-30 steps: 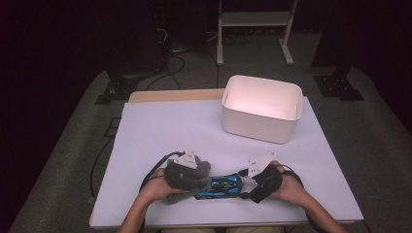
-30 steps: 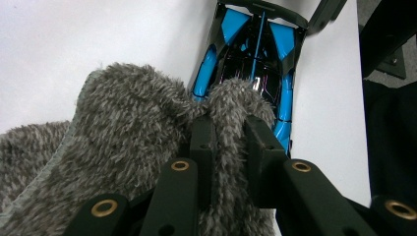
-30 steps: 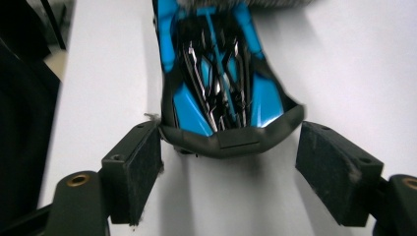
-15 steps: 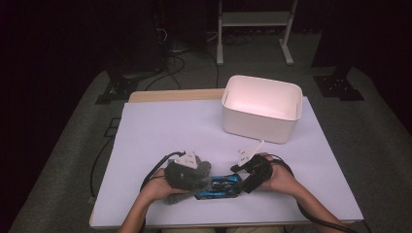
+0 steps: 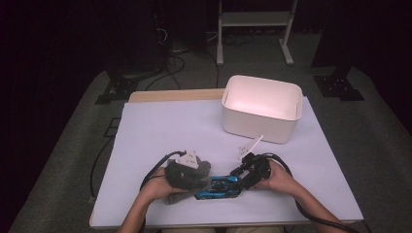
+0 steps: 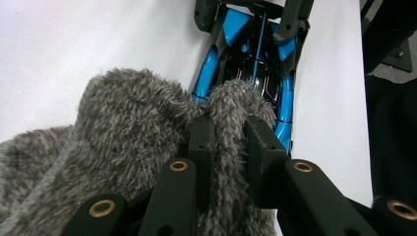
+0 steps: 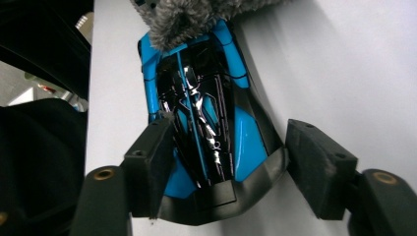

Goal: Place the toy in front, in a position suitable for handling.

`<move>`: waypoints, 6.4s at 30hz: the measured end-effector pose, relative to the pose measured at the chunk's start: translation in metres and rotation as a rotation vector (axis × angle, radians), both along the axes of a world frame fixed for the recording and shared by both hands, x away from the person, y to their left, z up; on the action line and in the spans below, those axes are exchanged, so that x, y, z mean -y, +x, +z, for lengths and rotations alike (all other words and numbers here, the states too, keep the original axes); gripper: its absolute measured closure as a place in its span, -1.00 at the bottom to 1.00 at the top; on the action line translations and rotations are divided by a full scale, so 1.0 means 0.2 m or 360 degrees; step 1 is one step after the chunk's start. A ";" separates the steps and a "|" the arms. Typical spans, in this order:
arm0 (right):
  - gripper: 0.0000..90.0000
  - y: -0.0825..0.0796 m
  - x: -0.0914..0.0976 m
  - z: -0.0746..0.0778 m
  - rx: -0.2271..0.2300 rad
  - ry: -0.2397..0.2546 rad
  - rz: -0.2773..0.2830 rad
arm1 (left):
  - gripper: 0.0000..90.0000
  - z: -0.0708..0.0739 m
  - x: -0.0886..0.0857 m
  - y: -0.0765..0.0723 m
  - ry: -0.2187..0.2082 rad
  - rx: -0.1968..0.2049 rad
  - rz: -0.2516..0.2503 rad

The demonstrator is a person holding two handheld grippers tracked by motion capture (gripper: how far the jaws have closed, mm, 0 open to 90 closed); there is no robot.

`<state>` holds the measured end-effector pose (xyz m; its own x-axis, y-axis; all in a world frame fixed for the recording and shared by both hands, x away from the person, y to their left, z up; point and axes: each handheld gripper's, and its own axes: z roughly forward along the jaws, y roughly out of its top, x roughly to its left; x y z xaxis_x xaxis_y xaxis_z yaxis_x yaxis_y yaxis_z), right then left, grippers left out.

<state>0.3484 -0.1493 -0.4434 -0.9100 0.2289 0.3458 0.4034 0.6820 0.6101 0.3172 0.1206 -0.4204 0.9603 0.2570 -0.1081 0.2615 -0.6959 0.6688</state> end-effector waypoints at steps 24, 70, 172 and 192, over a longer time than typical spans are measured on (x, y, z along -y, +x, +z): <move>-0.12 -0.20 0.00 0.03 0.0505 0.0058 -0.0033 | 0.61 0.06 0.07 0.21 0.0008 -0.0195 0.0114; 0.12 -0.33 -0.06 0.00 0.0425 0.0076 0.0177 | 0.70 0.16 0.05 -0.05 -0.0133 -0.0280 -0.0248; 0.24 -0.24 0.07 0.04 0.0647 0.0066 0.0030 | 0.82 0.27 0.07 0.04 0.0158 -0.0012 -0.0101; 0.22 -0.25 0.07 0.04 0.0670 0.0044 0.0035 | 0.04 0.23 0.28 0.05 0.0270 0.0028 -0.0178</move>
<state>0.2984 -0.1625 -0.4350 -0.9777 0.2036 -0.0515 0.1004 0.6687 0.7367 0.3274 0.0653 -0.3753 0.9852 0.1621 -0.0555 0.1660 -0.8230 0.5432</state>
